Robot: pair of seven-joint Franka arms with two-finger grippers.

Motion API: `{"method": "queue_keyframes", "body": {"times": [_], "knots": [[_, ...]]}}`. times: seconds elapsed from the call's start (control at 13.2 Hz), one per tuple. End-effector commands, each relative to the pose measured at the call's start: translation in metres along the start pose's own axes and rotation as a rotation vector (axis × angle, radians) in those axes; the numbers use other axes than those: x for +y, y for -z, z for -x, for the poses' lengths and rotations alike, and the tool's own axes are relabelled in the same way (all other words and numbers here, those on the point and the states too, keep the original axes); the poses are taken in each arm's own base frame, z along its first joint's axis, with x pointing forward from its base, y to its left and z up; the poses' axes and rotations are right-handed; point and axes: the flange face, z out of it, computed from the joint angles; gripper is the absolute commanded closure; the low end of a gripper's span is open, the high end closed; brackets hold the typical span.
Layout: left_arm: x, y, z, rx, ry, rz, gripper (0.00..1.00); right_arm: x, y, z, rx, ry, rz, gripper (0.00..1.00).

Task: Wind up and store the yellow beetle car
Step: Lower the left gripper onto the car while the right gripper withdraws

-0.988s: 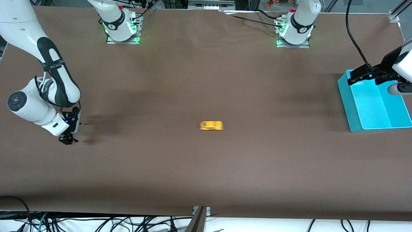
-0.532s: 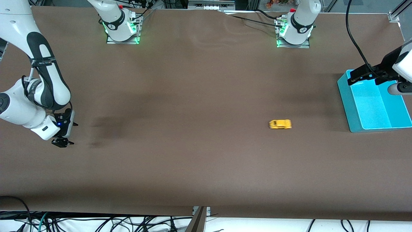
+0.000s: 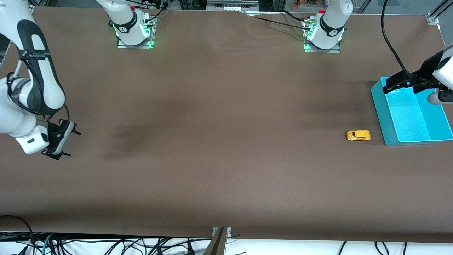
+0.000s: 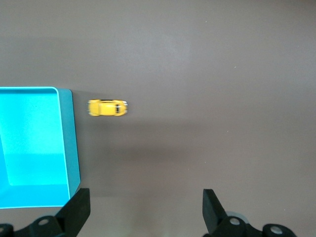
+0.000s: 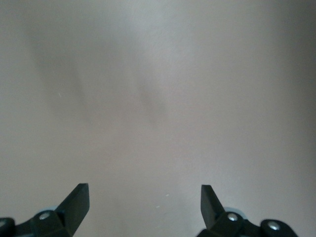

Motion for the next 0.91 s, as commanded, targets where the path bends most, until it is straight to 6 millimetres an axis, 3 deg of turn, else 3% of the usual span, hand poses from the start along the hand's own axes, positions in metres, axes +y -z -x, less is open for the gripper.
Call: {"method": "queue_keyframes", "body": {"times": [0.0, 0.15, 0.38, 0.68, 0.84], "knots": [[-0.001, 0.003, 0.000, -0.005, -0.006, 0.019, 0.00, 0.007, 0.039, -0.013, -0.003, -0.243, -0.042, 0.00], [0.002, 0.006, -0.001, 0.001, -0.011, 0.019, 0.00, 0.007, 0.060, -0.019, -0.015, -0.425, -0.066, 0.00], [0.001, 0.006, -0.002, 0.004, -0.011, 0.008, 0.00, -0.010, 0.105, -0.057, -0.057, -0.636, -0.114, 0.00], [-0.005, -0.024, -0.014, -0.030, 0.002, 0.005, 0.00, -0.042, 0.157, -0.092, -0.148, -0.860, -0.155, 0.00], [-0.012, -0.065, -0.022, -0.030, 0.016, 0.004, 0.00, -0.063, 0.182, -0.106, -0.192, -0.961, -0.155, 0.00]]}}
